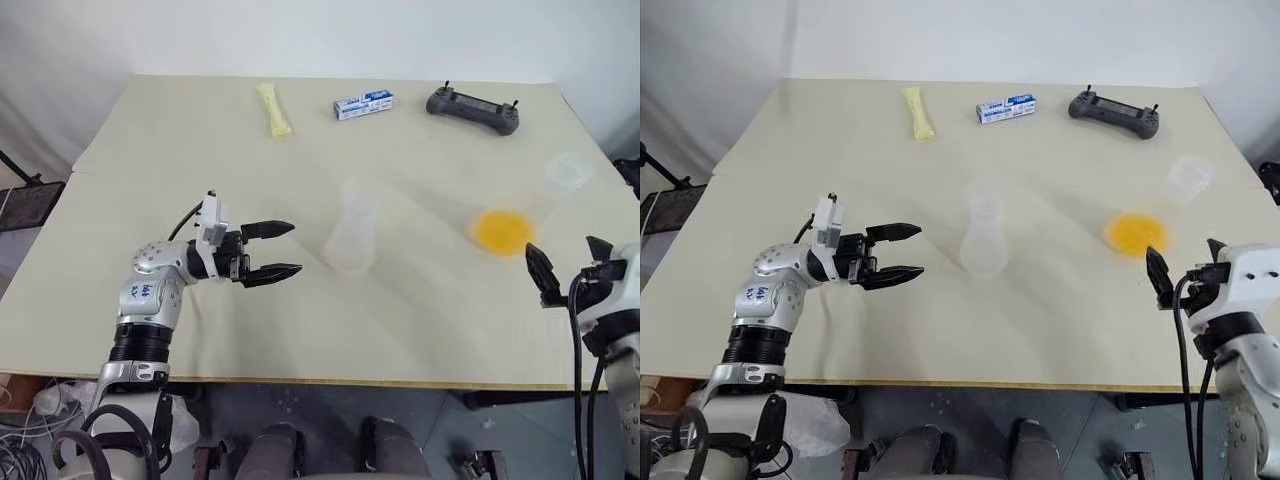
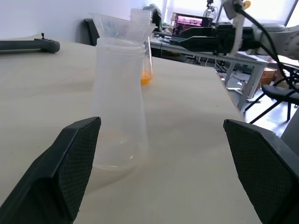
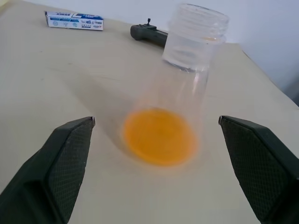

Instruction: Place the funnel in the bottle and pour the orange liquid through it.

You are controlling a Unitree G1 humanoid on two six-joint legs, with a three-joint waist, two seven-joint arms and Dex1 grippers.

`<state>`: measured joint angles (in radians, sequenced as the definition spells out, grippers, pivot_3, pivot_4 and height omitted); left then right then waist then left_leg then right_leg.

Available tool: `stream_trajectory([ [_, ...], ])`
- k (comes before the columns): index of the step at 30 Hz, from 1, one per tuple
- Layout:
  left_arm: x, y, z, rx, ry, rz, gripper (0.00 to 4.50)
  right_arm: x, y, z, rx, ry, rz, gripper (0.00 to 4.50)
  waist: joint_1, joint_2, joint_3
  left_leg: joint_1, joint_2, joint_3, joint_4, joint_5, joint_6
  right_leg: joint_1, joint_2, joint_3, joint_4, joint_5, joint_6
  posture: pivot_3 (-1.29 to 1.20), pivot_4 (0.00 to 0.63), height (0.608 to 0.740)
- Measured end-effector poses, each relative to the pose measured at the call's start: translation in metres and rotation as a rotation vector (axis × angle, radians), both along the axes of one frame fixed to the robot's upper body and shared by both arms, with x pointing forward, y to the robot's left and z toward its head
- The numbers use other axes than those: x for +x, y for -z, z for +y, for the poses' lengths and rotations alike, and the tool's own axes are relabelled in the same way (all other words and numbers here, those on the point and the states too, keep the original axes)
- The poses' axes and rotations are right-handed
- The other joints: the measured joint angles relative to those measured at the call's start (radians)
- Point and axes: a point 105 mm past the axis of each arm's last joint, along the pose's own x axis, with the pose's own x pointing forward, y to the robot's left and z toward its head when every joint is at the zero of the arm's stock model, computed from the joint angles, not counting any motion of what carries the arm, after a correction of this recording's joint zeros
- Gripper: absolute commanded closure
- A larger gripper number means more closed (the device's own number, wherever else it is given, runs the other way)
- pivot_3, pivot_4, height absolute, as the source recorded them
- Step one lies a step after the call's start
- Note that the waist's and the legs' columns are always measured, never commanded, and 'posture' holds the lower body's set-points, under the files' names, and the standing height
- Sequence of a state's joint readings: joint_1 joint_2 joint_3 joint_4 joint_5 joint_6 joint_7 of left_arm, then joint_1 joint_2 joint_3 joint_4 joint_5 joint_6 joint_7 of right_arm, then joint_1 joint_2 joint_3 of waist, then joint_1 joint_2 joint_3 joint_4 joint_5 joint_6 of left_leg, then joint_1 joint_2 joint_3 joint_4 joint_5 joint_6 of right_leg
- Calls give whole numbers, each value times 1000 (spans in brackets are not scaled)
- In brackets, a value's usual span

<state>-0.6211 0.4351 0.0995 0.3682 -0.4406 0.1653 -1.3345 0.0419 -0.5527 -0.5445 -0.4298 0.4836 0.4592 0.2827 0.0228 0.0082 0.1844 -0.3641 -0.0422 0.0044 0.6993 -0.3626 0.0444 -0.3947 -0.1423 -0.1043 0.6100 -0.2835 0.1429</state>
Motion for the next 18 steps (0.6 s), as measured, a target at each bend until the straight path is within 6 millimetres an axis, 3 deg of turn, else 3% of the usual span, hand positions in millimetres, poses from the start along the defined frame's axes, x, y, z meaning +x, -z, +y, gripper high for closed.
stream_trajectory([
  [7, 0, -3, -2, -18, -7, -20, 32, 32, -6, -11, 29, -31, -13, 0, 0, 0, 0, 0, 0, 0, 0, 0, 0, 0, 0, 0, 0, 0, 0, 0, 150, 740],
  [18, -10, -4, -2, -29, -27, -27, 32, 64, -18, -22, 31, -56, -52, 0, -2, 0, 0, -1, 0, -1, 0, 0, 0, 0, 0, 0, 0, 0, 0, 0, 150, 740],
])
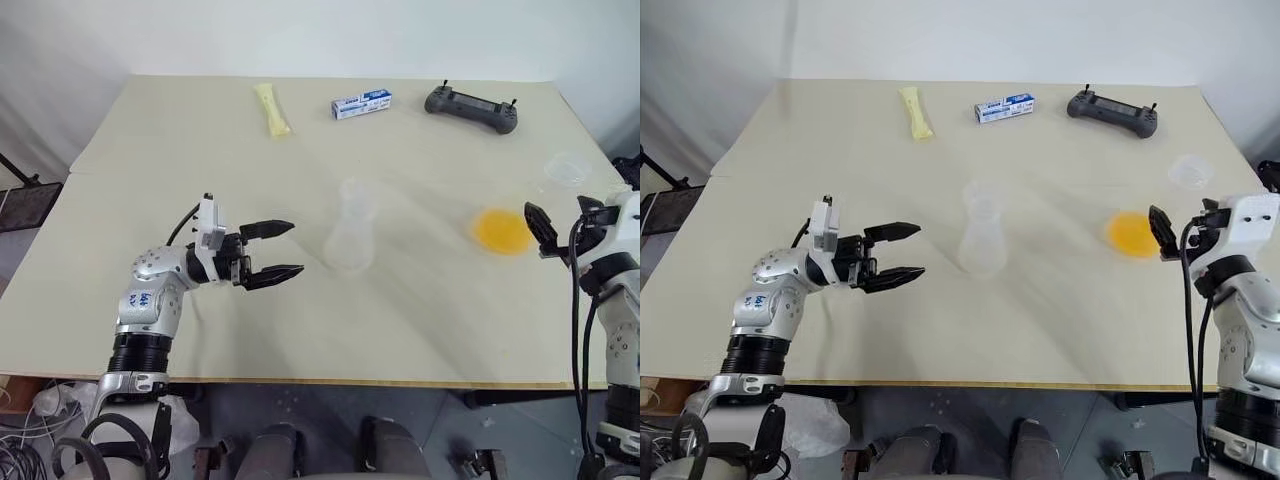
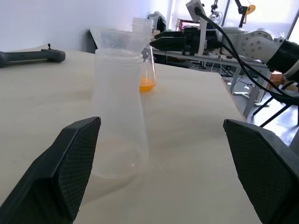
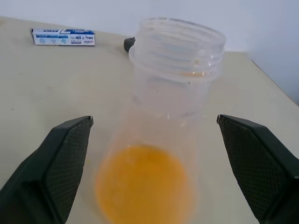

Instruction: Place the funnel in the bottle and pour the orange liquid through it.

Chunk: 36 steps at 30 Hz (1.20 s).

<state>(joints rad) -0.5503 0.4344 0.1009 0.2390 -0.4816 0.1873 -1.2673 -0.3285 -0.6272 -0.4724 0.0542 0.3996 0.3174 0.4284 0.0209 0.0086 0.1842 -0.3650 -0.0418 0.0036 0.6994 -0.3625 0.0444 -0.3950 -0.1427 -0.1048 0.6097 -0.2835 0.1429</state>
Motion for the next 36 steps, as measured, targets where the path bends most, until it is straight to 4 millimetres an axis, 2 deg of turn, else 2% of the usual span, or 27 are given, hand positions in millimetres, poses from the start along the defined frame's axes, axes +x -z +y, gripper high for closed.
stream_trajectory([
  [5, -4, -1, -1, -5, 6, -3, 32, 15, -2, 4, -6, -22, -8, 0, -3, 0, 0, 0, 0, 0, 0, 0, 0, 0, 0, 0, -1, 0, 0, 0, 150, 740],
  [10, -6, -3, -1, -12, 8, -8, 32, 30, -20, 9, -11, -33, -67, 0, -7, 0, 0, -1, 0, -1, 0, 0, 0, 0, 0, -1, -1, 0, 0, 0, 150, 740],
  [17, -7, -3, -1, -12, 2, -9, 32, 35, -13, 5, -4, -22, -48, 0, -8, 1, 0, -2, 0, -1, 0, 0, 0, 0, 0, -1, -2, 0, 0, 0, 150, 740],
  [20, -7, -3, -1, -12, 2, -10, 0, 36, -14, 5, 1, -23, -47, 570, -11, 1, 0, -2, 0, -1, 0, 0, 0, 0, 0, -1, -2, 0, 0, 0, 150, 740],
  [24, -6, -6, -2, -12, 5, -21, 0, 36, -15, 7, 20, -27, -56, 1918, -13, 1, 0, -2, 0, -1, 0, 0, 0, 0, 0, -1, -2, 0, 0, 0, 150, 740],
  [25, -6, -6, -3, -12, 6, -23, 0, 37, -15, 7, 23, -28, -58, 2073, -13, 1, 0, -2, 0, -1, 0, 0, 0, 0, 0, -1, -2, 0, 0, 0, 150, 740],
  [32, -2, -3, -2, -18, 6, -6, 0, 26, -28, 23, 3, -61, -101, 2070, -17, 3, 2, -3, 0, -1, 0, 0, 0, -2, 0, -1, -2, 0, 0, 0, 150, 740],
  [36, 2, -3, -2, -21, 16, -10, 0, 17, -52, 52, -94, -83, -146, 2070, -21, 4, 2, -3, 0, -1, 0, 0, 0, -3, 0, -1, -1, 0, 0, 0, 150, 740],
])
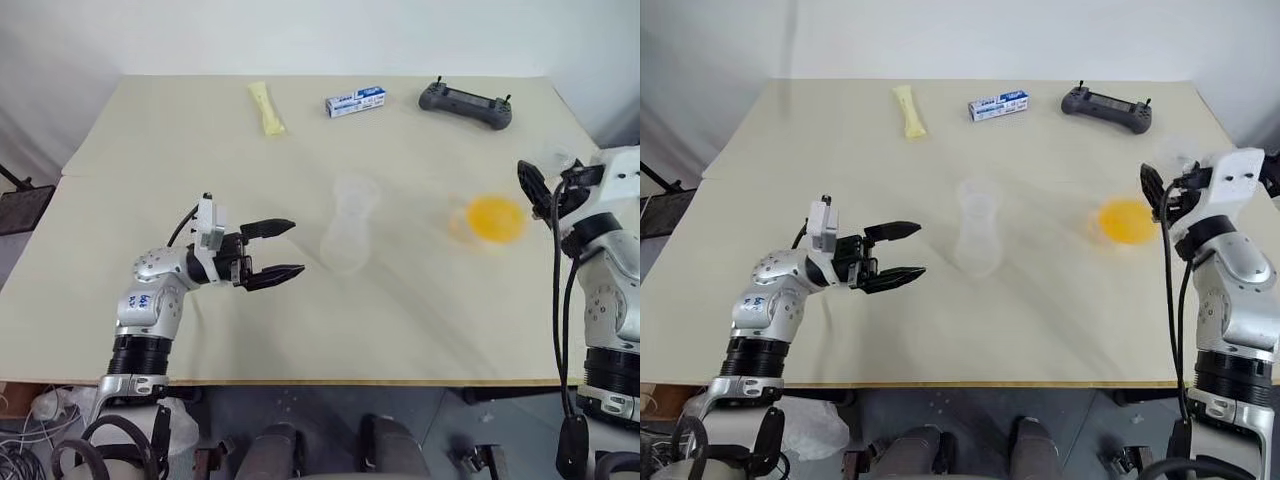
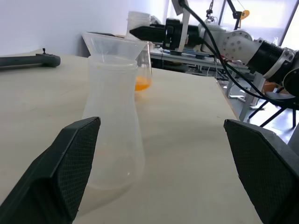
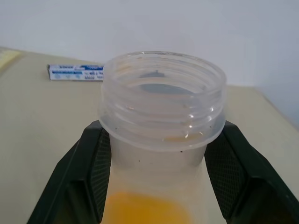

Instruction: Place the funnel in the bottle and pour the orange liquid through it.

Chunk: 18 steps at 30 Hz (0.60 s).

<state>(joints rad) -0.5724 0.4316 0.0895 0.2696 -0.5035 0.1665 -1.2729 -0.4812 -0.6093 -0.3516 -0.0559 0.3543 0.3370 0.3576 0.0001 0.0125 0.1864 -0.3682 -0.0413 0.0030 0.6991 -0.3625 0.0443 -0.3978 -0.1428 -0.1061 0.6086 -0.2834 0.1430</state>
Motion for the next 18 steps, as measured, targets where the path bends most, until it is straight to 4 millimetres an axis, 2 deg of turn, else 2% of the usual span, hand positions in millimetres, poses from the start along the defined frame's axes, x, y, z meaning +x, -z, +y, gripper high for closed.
stream_trajectory([
  [2, 5, 0, -2, -6, 3, -2, 0, -6, -13, 29, -125, -22, -15, 2070, 0, 0, 0, 0, 0, 0, 0, 0, 0, 0, 0, 0, 0, 0, 0, 0, 150, 740],
  [4, 10, 0, -4, -9, 1, -4, 0, -11, -16, 48, -227, -28, -2, 2070, 2, 0, 0, 0, -1, 0, 0, 0, 0, 0, 0, 0, 0, 0, 0, 0, 150, 740],
  [9, 19, 2, -6, -20, -10, -9, 0, -11, -8, 77, -350, -29, 50, 2070, 7, 0, 0, -1, -2, 0, 1, 0, 0, 0, 0, 0, 0, 0, 0, 0, 150, 740],
  [11, 22, -1, -8, -24, -5, -20, 0, -8, -8, 90, -455, -22, 54, 2070, 6, 0, 0, -2, -2, 0, 0, 0, 0, -1, 0, 0, 0, 0, 0, 0, 150, 740],
  [14, 25, -1, -11, -32, 5, -24, 0, -4, -14, 107, -606, -10, 18, 2070, 1, 0, 0, -2, -1, 0, 0, 0, 0, -2, 0, 0, 0, 0, 0, 0, 150, 740],
  [18, 30, -5, -14, -33, 11, -37, 0, -2, -24, 122, -723, 1, -47, 2070, 0, 0, 0, -3, -1, 0, 0, 0, 0, -3, 0, 0, 0, 0, 0, 0, 150, 740],
])
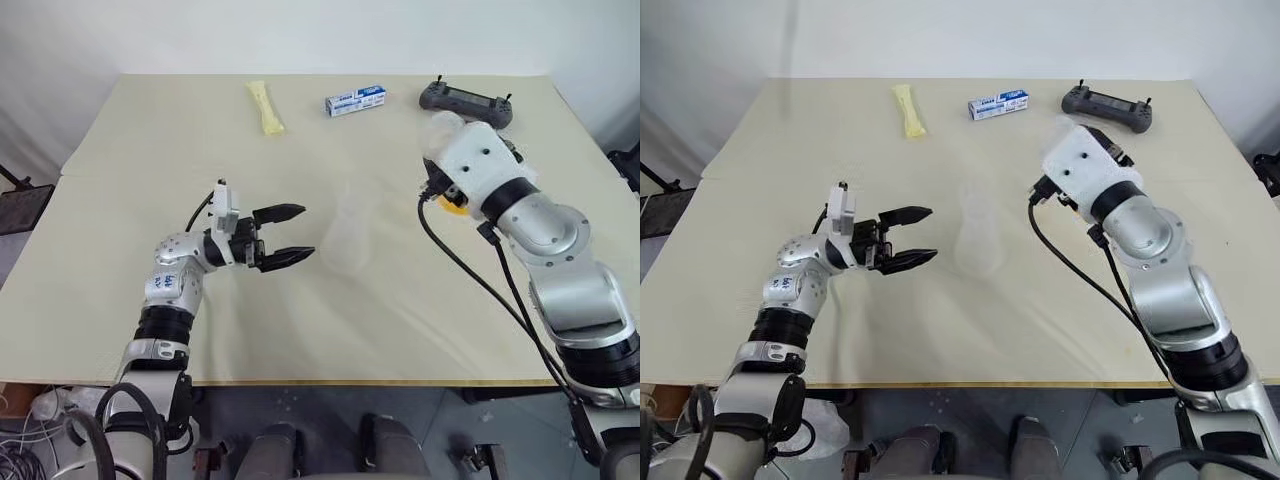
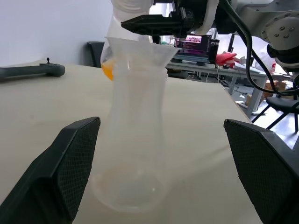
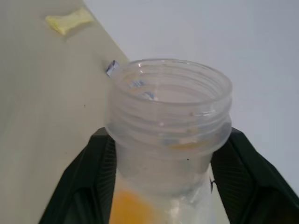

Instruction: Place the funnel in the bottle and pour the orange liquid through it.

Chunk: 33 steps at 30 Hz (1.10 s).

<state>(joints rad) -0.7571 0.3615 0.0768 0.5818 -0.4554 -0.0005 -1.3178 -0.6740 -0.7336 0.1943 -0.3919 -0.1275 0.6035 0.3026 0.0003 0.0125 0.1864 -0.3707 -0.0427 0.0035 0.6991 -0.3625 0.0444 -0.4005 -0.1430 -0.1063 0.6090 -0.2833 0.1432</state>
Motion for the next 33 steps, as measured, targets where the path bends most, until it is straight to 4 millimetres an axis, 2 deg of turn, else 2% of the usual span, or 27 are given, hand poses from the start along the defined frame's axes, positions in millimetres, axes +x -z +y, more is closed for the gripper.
stream_trajectory([
  [13, 3, 1, -3, 0, 11, -1, 0, 5, 3, 32, -291, -62, -96, 2070, -2, 0, 0, -1, 0, 0, 0, 0, 0, -1, 0, 0, 0, 0, 0, 0, 150, 740],
  [20, 3, 1, -4, -4, 12, -6, 0, -1, -4, 48, -416, -116, -180, 2070, -2, 0, 0, -1, 0, 0, 0, 0, 0, -1, 0, 0, 0, 0, 0, 0, 150, 740],
  [24, 2, 2, -7, -12, 19, -4, 0, -6, -2, 57, -502, -154, -216, 2070, -2, 0, 0, -1, 0, 0, 0, 0, 0, -1, 0, 0, 0, 0, 0, 0, 150, 740],
  [33, 3, 3, -7, -13, 15, -5, 0, -8, 5, 61, -599, -171, -248, 2070, -2, 0, 0, -1, 0, 0, 0, 0, 0, -1, 0, 0, 0, 0, 0, 0, 150, 740],
])
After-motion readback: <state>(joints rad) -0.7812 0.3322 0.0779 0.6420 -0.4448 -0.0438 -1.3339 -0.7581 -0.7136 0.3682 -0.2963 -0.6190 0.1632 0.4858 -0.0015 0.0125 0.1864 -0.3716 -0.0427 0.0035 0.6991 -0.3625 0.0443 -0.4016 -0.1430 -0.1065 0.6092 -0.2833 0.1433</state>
